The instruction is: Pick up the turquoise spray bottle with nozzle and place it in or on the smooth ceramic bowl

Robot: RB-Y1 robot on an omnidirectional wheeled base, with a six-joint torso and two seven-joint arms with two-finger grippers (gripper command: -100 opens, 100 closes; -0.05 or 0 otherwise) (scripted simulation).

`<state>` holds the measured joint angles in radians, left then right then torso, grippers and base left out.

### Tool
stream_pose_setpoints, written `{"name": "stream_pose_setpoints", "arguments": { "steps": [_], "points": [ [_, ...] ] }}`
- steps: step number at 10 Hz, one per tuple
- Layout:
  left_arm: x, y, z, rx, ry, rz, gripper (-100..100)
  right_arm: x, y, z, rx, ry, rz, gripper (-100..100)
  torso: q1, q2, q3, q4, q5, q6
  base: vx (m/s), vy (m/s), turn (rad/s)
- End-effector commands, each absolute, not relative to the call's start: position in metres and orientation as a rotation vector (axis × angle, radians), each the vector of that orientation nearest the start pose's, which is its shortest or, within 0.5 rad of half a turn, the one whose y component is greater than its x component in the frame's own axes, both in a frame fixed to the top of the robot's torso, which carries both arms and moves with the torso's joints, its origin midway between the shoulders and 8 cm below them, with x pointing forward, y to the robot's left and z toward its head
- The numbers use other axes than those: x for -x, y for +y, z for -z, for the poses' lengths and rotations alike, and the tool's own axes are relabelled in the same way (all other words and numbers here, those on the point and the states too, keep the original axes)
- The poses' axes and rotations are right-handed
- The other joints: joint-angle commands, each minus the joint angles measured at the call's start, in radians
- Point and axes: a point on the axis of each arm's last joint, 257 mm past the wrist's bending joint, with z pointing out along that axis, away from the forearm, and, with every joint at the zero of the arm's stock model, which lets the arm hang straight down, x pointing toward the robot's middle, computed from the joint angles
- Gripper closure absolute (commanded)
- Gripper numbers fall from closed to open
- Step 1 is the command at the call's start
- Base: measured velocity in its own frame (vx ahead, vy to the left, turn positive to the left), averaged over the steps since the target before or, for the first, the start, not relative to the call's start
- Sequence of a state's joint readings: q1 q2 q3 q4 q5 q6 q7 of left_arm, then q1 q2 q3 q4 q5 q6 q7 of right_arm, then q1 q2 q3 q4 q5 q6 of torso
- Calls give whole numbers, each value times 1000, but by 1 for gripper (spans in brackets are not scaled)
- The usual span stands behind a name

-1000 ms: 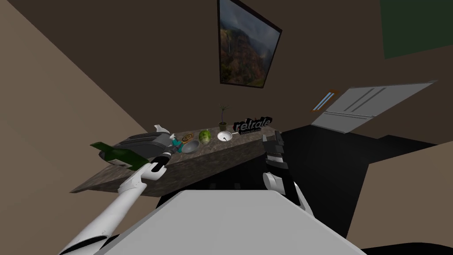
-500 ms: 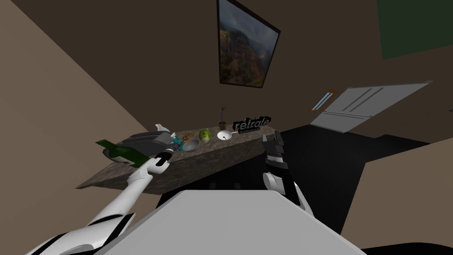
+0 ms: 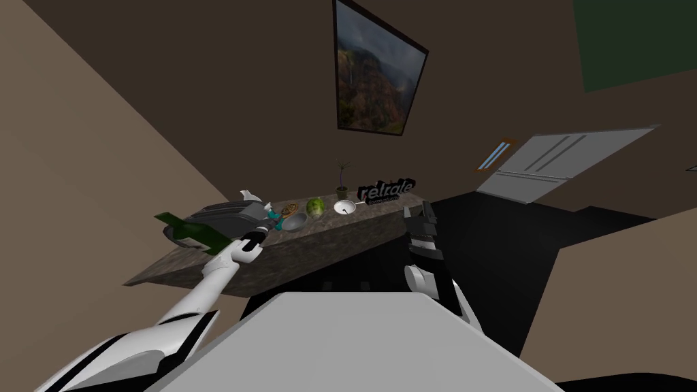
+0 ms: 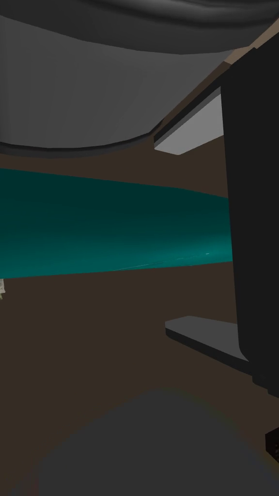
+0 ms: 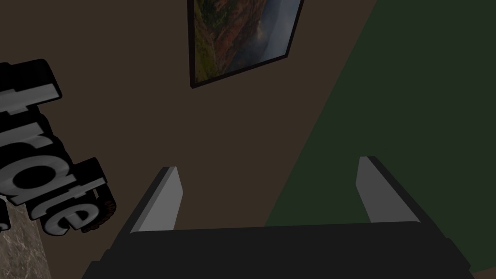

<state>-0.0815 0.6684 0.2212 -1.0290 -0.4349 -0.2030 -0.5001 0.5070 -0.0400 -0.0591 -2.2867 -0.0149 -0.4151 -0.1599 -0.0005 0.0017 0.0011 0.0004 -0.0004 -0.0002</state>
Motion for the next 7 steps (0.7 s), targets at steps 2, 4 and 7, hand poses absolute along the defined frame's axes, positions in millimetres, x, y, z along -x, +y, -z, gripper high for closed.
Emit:
{"name": "stream_pose_setpoints", "arguments": {
  "steps": [2, 4, 7],
  "points": [
    [-518, 598, 240, 257, 1678, -202, -100, -352, -301, -10, -766, 641, -1376, 0, 1, -1, -1, 0, 0, 0, -27, 0, -1],
    [-517, 605, 250, 284, 1696, -210, -100, -352, -301, -10, -766, 641, -1376, 0, 0, 1, 1, 0, 0, 0, -40, -11, -7],
    [-531, 608, 247, 287, 1696, -209, -100, -352, -301, -10, -766, 641, -1377, 0, -1, 1, 1, 0, 0, 0, -44, -13, -4]
  ]
}}
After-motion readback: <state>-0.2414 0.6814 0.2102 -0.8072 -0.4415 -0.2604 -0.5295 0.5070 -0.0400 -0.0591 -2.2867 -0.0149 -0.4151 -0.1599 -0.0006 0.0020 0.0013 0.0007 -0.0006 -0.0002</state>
